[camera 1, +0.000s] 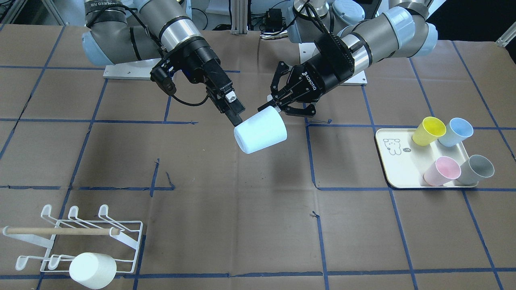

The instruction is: Transfer IKEA cup to right arm and place on rack

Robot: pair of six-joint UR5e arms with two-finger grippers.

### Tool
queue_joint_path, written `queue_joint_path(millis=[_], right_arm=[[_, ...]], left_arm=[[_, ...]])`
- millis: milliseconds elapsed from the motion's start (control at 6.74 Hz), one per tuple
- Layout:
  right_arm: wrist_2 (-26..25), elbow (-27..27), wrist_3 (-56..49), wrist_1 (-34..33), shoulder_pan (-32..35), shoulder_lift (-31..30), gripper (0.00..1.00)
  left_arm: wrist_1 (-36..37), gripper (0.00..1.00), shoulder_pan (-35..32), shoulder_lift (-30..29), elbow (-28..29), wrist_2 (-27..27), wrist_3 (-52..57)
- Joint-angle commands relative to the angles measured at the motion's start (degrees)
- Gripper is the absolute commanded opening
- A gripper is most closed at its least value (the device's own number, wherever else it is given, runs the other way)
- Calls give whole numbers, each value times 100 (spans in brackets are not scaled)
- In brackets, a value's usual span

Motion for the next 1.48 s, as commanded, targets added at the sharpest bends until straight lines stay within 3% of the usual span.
queue_joint_path(millis=[0,297,1039,1336], right_arm=[[12,-300,-39,1,54,320,96],[20,-625,-31,1,54,558,96],[38,-793,-31,36,63,761,95],[64,-793,-40,133,63,761,80]], left_arm=[[5,1,-6,1,0,0,-9],[5,1,-6,1,0,0,-9],[5,2,-6,1,0,0,-18],[5,2,-6,1,0,0,-9]])
